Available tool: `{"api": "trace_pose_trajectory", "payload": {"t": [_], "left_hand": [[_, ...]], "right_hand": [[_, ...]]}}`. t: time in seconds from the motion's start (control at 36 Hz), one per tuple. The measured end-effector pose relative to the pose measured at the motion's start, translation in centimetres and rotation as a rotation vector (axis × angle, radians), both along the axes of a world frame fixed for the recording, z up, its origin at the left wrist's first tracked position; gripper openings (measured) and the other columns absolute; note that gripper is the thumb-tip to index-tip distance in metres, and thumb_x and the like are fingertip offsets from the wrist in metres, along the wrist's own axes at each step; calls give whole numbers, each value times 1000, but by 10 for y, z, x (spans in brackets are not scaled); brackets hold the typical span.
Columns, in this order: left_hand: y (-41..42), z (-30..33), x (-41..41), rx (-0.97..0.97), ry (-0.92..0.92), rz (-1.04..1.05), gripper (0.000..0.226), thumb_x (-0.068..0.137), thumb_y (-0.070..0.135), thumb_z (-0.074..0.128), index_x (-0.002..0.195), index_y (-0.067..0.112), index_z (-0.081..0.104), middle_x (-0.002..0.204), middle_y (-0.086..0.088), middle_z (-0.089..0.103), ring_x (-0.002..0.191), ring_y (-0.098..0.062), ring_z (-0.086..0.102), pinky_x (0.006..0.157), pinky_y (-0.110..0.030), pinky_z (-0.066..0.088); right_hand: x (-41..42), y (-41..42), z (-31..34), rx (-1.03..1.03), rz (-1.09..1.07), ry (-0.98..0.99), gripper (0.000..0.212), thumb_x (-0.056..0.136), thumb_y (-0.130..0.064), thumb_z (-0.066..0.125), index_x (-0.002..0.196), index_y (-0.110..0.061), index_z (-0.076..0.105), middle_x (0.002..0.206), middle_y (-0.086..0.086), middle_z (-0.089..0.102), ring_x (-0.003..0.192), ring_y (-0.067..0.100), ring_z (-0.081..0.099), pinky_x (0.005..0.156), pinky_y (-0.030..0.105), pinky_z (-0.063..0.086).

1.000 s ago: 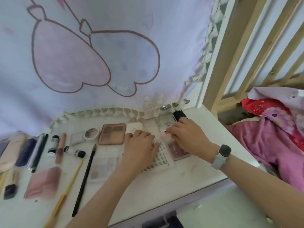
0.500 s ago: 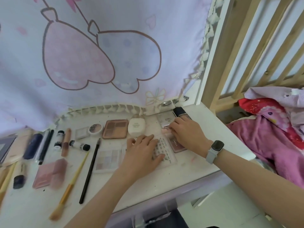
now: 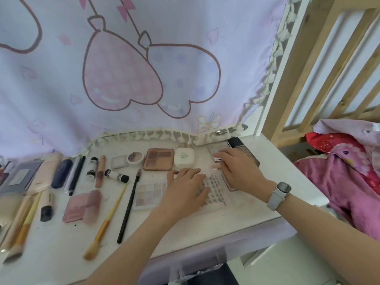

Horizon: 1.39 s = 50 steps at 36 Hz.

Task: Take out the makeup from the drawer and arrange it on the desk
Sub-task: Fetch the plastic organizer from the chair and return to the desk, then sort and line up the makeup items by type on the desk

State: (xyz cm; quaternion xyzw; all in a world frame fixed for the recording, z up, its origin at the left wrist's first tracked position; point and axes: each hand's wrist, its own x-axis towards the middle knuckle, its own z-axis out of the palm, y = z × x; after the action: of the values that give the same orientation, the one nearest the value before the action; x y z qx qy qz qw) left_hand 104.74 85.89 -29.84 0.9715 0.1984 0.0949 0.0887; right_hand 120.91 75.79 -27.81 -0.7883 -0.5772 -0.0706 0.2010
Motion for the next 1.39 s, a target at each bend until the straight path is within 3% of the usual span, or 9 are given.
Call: {"api": "trace_pose_trajectory", "payload": {"t": [0.19, 0.31, 0.5, 0.61, 0.72, 0.81, 0.94, 1.08, 1.39], "left_hand": [[48, 33, -55, -27, -105, 185, 38, 96, 41, 42, 130, 27, 51, 134, 14, 48, 126, -7, 39, 101, -29, 20], [77, 49, -108, -44, -117, 335, 34, 95, 38, 44, 125, 25, 55, 129, 9, 55, 126, -12, 43, 107, -36, 26], [127, 64, -224, -79, -174, 691, 29, 95, 34, 47, 116, 21, 62, 116, 2, 62, 100, -17, 59, 84, -32, 47], [158, 59, -278, -136, -197, 841, 30, 94, 30, 49, 119, 19, 62, 122, 2, 61, 107, -15, 57, 90, -28, 44], [187, 45, -315, -188, -216, 957, 25, 94, 28, 48, 113, 22, 64, 116, 5, 64, 102, -14, 58, 87, -28, 45], [209, 30, -322, -198, -181, 984, 24, 93, 26, 48, 109, 20, 65, 106, 6, 63, 93, -16, 61, 83, -30, 48], [247, 11, -300, -133, -75, 964, 31, 94, 34, 44, 115, 21, 63, 119, -2, 56, 109, -21, 47, 90, -36, 42], [275, 5, -272, -122, 31, 1004, 35, 86, 52, 48, 91, 17, 54, 115, -6, 51, 110, -27, 40, 91, -40, 37], [295, 7, -253, -156, 115, 998, 63, 72, 53, 65, 119, 17, 43, 120, -10, 45, 110, -30, 45, 92, -40, 37]], "right_hand": [[-53, 56, 20, 64, 165, 146, 27, 94, -13, 49, 117, -13, 62, 105, 5, 65, 98, 24, 58, 81, 30, 41], [-96, 96, 23, 35, 321, 191, 28, 96, -19, 45, 119, -19, 61, 110, -1, 63, 102, 18, 56, 90, 25, 39], [-187, 177, 25, -53, 554, 294, 28, 97, -24, 41, 119, -25, 59, 91, -15, 56, 77, 4, 54, 73, 11, 34], [-225, 219, 20, -150, 572, 291, 29, 98, -26, 37, 120, -29, 56, 105, -12, 57, 91, 14, 52, 96, 38, 38], [-246, 256, 11, -170, 565, 238, 30, 98, -28, 35, 119, -33, 56, 115, -12, 58, 96, 11, 54, 72, 25, 29], [-252, 280, 4, -192, 590, 300, 32, 96, -22, 37, 120, -28, 57, 118, -10, 58, 94, 8, 54, 71, 19, 32], [-253, 313, -4, -181, 564, 337, 32, 96, -16, 39, 121, -18, 58, 119, 0, 61, 107, 16, 55, 89, 25, 42], [-251, 334, -13, -82, 587, 245, 29, 95, -14, 42, 117, -15, 61, 116, 1, 59, 109, 19, 49, 94, 29, 38], [-236, 338, -20, -40, 639, 198, 27, 94, -15, 45, 114, -16, 63, 115, -2, 60, 112, 17, 46, 97, 29, 35]]}}
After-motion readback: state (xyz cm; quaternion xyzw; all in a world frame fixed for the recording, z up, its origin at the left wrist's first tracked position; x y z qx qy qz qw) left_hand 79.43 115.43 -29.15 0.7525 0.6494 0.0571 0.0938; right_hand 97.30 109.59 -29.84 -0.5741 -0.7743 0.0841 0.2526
